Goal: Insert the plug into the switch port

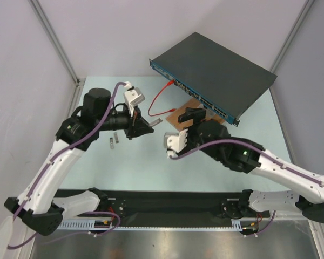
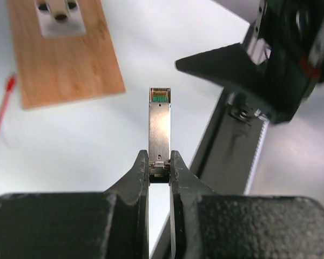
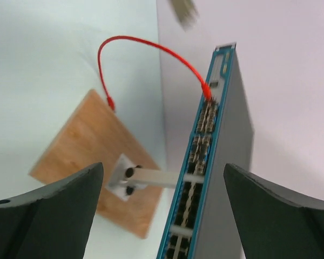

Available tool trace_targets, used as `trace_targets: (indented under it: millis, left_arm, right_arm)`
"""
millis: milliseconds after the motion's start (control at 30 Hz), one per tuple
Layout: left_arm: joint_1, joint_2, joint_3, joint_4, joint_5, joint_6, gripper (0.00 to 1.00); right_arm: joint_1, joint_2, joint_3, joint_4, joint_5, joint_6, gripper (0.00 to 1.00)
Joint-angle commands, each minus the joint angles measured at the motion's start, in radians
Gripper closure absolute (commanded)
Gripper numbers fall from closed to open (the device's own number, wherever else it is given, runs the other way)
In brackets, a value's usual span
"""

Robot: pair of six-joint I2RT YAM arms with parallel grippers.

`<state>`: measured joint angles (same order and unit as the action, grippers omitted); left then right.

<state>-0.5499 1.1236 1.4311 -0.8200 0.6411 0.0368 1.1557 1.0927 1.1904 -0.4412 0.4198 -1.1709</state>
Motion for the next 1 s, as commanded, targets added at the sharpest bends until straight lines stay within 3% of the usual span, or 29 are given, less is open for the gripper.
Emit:
trace_targets:
  millis: [0,133,167,200,300,400,467,633,967]
  left_arm:
    - [0.015,-0.088,-0.069,0.171,0.02,0.057,1.0]
    - [0.013,-0.143,-0.15,0.263,-0.009,0.133,1.0]
    - [0.01,-0.143,-0.15,0.265,-0.014,0.171,1.0]
    - [0.004,-0.145,-0.152,0.265,-0.021,0.192,1.0]
    - [-0.042,-0.136,-0.147,0.266,-0.098,0.277,1.0]
    - [-0.105,-0.119,-0.132,0.259,-0.168,0.356,1.0]
    - [-0.137,-0.113,-0.123,0.262,-0.219,0.403,1.0]
    - [-0.211,-0.075,-0.094,0.269,-0.293,0.443,1.0]
    - [-0.274,-0.025,-0.064,0.301,-0.339,0.437,1.0]
  right_arm:
    - [-0.1,-0.059,0.152,-0.206,-0.221,0.321,0.0]
    - [-0.347,-0.034,0.312,-0.295,-0.55,0.659,0.01]
    - [-0.397,-0.019,0.334,-0.312,-0.69,0.724,0.02]
    - [-0.518,0.01,0.36,-0.321,-0.769,0.851,0.04]
    - [-0.699,0.073,0.44,-0.349,-1.063,1.031,0.1]
    - [-0.78,0.15,0.443,-0.277,-1.291,1.272,0.19]
    - [-0.798,0.162,0.404,-0.129,-1.39,1.469,0.23]
    - [-0.781,0.187,0.299,0.077,-1.497,1.74,0.25]
    - [-0.699,0.214,0.215,0.165,-1.523,1.807,0.29]
